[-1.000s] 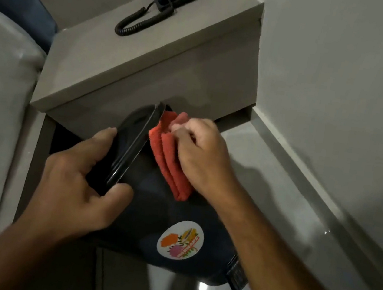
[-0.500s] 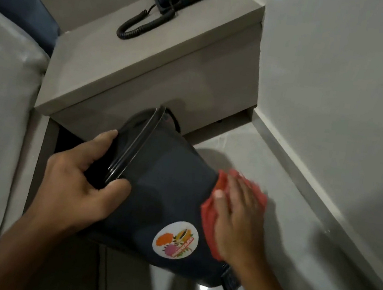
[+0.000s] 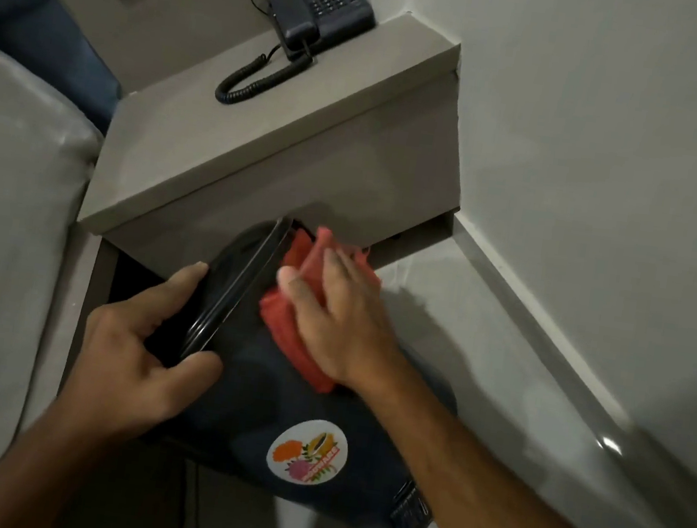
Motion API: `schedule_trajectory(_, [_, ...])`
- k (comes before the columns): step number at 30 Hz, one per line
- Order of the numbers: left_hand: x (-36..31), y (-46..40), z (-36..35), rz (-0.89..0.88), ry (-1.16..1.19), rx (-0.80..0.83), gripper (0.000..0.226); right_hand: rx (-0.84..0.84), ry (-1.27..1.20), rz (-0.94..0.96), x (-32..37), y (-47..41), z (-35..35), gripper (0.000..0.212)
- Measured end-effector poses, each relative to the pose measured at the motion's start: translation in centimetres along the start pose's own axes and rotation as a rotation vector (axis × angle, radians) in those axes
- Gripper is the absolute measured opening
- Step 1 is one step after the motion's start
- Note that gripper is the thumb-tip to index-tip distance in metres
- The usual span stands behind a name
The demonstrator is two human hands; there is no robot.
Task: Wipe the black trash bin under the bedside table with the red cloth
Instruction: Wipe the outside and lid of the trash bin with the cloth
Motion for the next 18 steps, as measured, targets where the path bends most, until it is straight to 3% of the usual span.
schedule_trajectory(2, [0.3, 0.5, 0.2, 0.015, 0.003, -0.013, 0.089, 0.145, -0.087, -0.297, -4.7, -0.9, 1.6, 0.091])
schedule_trajectory(4, [-0.2, 0.6, -0.1, -0.010, -0.008, 0.020, 0.090, 0.278, -0.196, -0.556, -9.5, -1.0, 3.1, 0.075])
schedule_trajectory(6, [-1.1, 0.4, -0.4, -0.046, -0.008, 0.060, 0.089, 0.343, -0.147, -0.646, -12.3, -0.8, 4.1, 0.058])
schedule_trajectory(9, [-2.0, 0.2, -0.9, -0.082, 0.006, 0.094, 0.088, 0.336, -0.228, -0.610, -9.6, -2.2, 4.4, 0.045])
schedule_trajectory(12, [-2.1, 0.5, -1.3, -0.096, 0.004, 0.093, 0.091, 0.335, -0.379, -0.407, -2.7, -4.9, 3.3, 0.061])
schedule_trajectory(14, [-2.1, 0.5, -1.4, -0.045, -0.002, 0.052, 0.093, 0.211, -0.348, -0.259, -0.5, -5.1, 2.8, 0.073])
schedule_trajectory(16, [-2.7, 0.1, -1.6, -0.018, -0.021, 0.047, 0.094, 0.103, -0.315, -0.151, -1.8, -3.4, 3.1, 0.066])
schedule_trajectory(18, [-3.5, -0.8, -2.0, -0.016, -0.041, 0.054, 0.093, 0.047, -0.292, -0.165, -5.8, -0.5, 4.2, 0.064])
Point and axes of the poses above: each hand's wrist, its own y-axis away from the middle knuckle, its own z-axis out of the back of the hand, x = y × z, the point moved 2 cm from there along -y, towards the middle knuckle, and after that the axes turned 5 degrees about -x, right-handed, at the moved point
